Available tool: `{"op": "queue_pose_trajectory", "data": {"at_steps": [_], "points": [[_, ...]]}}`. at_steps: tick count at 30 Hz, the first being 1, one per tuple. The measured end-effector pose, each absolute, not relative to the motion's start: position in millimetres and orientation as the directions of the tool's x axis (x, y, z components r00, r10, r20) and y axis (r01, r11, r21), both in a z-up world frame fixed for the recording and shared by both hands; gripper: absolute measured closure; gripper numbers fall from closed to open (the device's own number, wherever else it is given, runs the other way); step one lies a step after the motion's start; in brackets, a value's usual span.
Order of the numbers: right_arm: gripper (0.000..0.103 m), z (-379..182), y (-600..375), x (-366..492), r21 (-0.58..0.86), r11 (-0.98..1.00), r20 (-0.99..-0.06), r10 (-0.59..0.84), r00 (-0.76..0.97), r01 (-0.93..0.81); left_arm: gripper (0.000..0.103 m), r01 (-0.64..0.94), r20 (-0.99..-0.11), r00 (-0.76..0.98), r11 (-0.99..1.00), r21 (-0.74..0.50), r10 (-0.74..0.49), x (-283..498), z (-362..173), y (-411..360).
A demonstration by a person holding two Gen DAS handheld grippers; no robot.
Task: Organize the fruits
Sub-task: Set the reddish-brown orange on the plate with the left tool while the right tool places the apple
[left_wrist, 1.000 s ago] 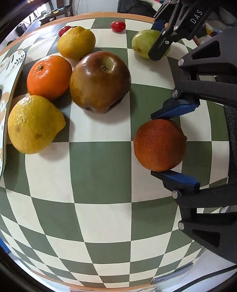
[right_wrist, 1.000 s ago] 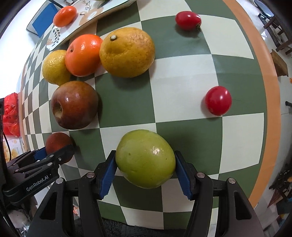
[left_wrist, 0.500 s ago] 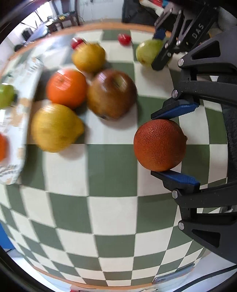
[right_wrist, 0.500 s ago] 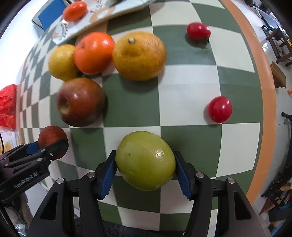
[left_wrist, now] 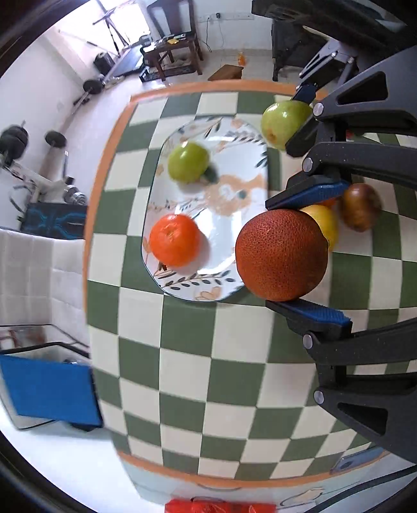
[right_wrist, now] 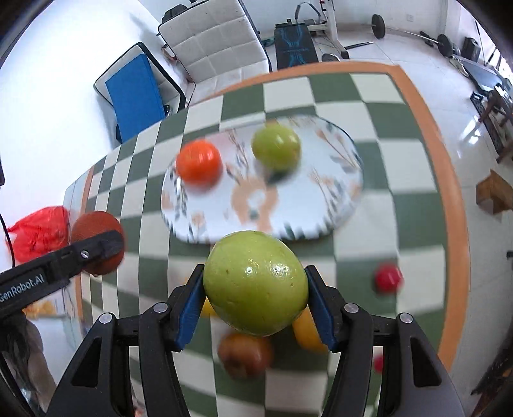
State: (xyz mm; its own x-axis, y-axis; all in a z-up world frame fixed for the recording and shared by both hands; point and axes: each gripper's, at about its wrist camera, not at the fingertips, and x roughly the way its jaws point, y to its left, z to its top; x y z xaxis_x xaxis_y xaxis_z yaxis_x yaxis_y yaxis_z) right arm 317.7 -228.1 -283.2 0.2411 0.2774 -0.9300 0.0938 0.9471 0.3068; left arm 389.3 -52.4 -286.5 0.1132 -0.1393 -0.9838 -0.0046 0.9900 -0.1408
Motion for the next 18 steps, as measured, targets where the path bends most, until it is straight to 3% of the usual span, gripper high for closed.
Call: {"op": "queue_pose_trajectory", "data": {"at_steps": [6, 16, 17, 18], "points": [[0.04, -337.4, -200.0, 375.1, 0.295, 0.953, -0.945, 0.281, 0.169, 0.065, 0.052, -0.103, -0.972, -0.053, 0.969, -0.222, -0.229, 434.3, -342.6, -45.9], [0.04, -379.0, -184.6, 396.7, 0.312, 0.949, -0.945, 0.307, 0.11, 0.031, 0.052, -0.104, -0.979, -0.102, 0.98, -0.169, -0.179, 458.2, -367.1, -49.5], [0.039, -380.1, -184.6, 398.2, 0.317, 0.948, -0.944, 0.313, 0.106, 0.03, 0.048, -0.1, -0.981, -0.093, 0.982, -0.162, -0.171, 458.3, -366.8, -49.7], [0.032, -380.8, -185.9, 399.9, 0.332, 0.943, -0.94, 0.327, 0.099, 0.032, 0.043, -0.088, -0.985, -0.071, 0.984, -0.153, -0.159, 458.2, -364.6, -50.1]]}}
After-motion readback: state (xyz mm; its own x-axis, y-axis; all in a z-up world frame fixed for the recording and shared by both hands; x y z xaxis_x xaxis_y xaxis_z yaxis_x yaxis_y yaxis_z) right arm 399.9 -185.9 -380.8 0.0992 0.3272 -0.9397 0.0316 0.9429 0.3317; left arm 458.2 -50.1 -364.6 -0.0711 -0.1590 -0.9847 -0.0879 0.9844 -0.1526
